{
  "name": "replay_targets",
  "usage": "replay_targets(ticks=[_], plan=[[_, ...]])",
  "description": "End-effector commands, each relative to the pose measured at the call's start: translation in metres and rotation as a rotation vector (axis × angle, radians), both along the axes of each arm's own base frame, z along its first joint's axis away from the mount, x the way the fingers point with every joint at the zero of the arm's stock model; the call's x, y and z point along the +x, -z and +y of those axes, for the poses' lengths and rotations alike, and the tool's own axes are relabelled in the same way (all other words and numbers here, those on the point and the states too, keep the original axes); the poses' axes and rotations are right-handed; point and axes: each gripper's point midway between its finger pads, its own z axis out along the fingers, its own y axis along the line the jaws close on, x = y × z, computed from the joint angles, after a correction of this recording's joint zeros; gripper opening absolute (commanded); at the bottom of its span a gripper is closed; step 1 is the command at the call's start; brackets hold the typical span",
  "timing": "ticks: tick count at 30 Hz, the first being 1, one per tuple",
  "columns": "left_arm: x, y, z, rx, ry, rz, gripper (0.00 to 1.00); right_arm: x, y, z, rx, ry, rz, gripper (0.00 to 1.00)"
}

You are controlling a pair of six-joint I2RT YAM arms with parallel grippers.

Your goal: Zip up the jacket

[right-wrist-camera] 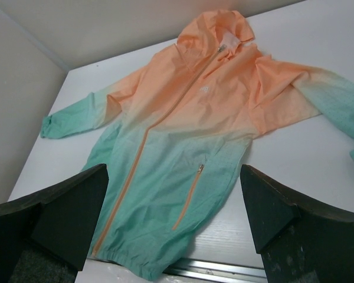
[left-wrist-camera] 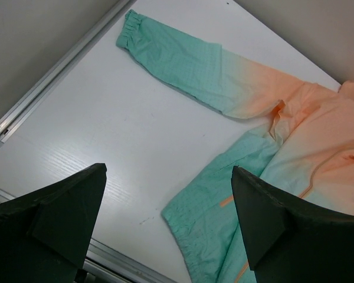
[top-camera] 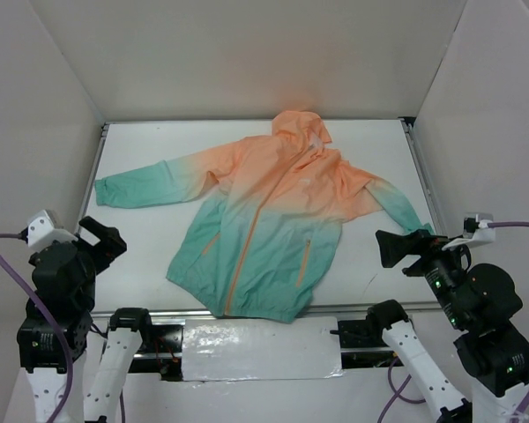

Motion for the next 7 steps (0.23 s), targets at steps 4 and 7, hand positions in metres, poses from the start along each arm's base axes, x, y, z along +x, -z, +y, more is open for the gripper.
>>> replay_targets(ticks=[4, 7], plan=[[0.0004, -0.0047, -0.0023, 0.039, 0.041, 0.001, 0.99, 0.0064, -0.0062, 0.0016, -0.001, -0.002, -0.021, 1.00], [0.0022, -0.0042, -0.0037, 0.043, 0.052, 0.003, 0.99, 0.0065, -0.0018, -0.0006, 0.000, 0.012, -0.010, 1.00]])
